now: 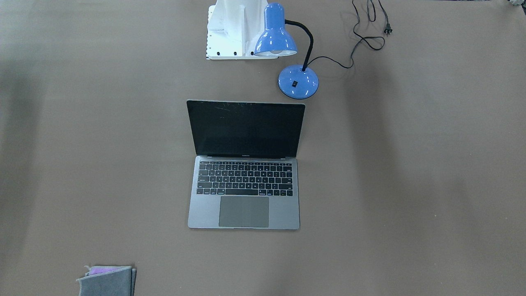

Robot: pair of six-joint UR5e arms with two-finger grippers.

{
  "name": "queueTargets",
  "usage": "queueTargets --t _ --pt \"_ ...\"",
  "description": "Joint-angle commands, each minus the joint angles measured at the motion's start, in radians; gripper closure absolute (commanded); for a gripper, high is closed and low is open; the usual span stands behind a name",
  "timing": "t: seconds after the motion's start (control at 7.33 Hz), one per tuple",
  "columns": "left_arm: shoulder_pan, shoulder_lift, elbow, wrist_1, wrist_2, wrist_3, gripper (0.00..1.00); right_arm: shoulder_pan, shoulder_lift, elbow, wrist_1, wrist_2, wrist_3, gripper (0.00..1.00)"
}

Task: Close laptop

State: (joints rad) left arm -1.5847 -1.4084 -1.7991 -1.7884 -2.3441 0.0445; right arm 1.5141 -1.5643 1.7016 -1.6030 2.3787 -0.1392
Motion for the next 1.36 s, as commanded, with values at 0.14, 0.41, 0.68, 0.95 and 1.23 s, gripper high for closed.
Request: queueTargets --t 0.14,0.41,0.68,0.95,1.23 --pt "-0.001 0.009 -0.043 0.063 0.028 0.012 0.02 0.000 -0.002 -0.006 0.000 0.000 -0.002 0.00" --pt "-0.001 0.034 -0.048 0.053 0.016 0.014 0.02 0.000 -0.002 -0.007 0.000 0.000 0.000 0.00" --pt "0.000 0.026 -0.046 0.058 0.015 0.014 0.02 0.000 -0.002 -0.010 0.000 0.002 0.000 0.00" --pt "0.000 0.028 -0.045 0.060 0.017 0.017 0.02 -0.003 -0.002 -0.008 0.000 -0.009 -0.005 0.00" --pt "-0.001 0.034 -0.048 0.061 0.017 0.017 0.02 -0.008 -0.002 -0.010 0.000 -0.009 0.000 0.00"
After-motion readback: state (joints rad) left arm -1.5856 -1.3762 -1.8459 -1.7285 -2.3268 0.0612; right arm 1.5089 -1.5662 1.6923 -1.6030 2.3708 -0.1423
